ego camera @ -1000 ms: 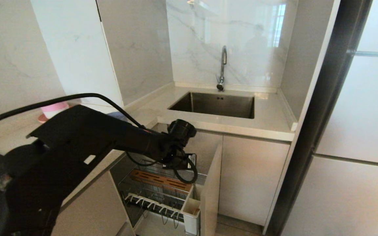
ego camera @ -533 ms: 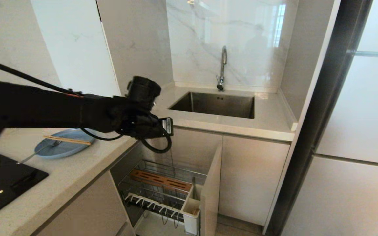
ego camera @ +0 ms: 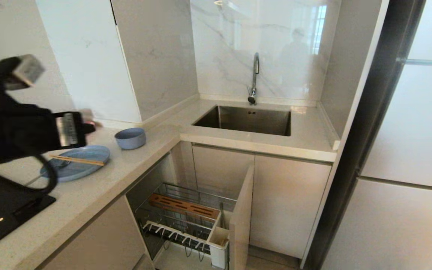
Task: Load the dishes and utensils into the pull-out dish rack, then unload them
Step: Pick up the bowl and place it in the cupboard
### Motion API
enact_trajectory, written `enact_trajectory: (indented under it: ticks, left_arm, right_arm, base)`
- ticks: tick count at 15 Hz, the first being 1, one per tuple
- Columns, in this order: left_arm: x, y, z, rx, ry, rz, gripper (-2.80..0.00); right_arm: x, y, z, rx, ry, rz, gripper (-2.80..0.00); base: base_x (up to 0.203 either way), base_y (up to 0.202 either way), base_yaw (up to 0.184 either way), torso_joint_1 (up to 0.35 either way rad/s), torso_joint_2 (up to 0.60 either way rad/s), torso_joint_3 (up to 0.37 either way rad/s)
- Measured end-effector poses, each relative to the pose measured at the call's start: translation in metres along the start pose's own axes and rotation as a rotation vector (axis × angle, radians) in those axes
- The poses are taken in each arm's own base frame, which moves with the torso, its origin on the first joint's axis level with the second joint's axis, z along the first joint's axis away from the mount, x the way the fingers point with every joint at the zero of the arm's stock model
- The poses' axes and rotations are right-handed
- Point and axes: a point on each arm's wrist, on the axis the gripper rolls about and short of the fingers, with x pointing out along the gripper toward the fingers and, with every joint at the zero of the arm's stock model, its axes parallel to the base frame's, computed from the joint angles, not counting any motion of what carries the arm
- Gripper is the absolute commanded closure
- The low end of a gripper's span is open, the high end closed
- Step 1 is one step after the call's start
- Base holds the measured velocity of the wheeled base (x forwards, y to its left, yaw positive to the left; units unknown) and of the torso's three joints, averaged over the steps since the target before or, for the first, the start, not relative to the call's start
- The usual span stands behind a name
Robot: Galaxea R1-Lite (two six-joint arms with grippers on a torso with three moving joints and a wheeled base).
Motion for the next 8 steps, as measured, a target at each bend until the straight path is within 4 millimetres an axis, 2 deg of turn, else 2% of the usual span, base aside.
enact_trajectory:
  ticks: [2,3,5,8]
  left_arm:
    - [-0.050,0.024,-0.013,0.041,-0.098,0.083,0.00]
    - [-0.076,0.032,-0.025,0.063,-0.145,0.125,0.00]
    - [-0.114,0.041,-0.059,0.113,-0.219,0.200,0.00]
    - [-0.141,0.042,-0.122,0.169,-0.296,0.251,0.00]
  right_arm:
    - [0.000,0.000,0.000,0.000,0.000,0.000,0.00]
    - [0.000,0.000,0.000,0.000,0.000,0.000,0.00]
    - [0.000,0.000,0.000,0.000,0.000,0.000,0.00]
    - [0.000,0.000,0.000,0.000,0.000,0.000,0.00]
  base:
    - [0.000,0.000,0.000,0.000,0.00,0.000]
    - [0.000,0.000,0.000,0.000,0.00,0.000]
    - [0.000,0.000,0.000,0.000,0.00,0.000]
    - [0.000,0.000,0.000,0.000,0.00,0.000]
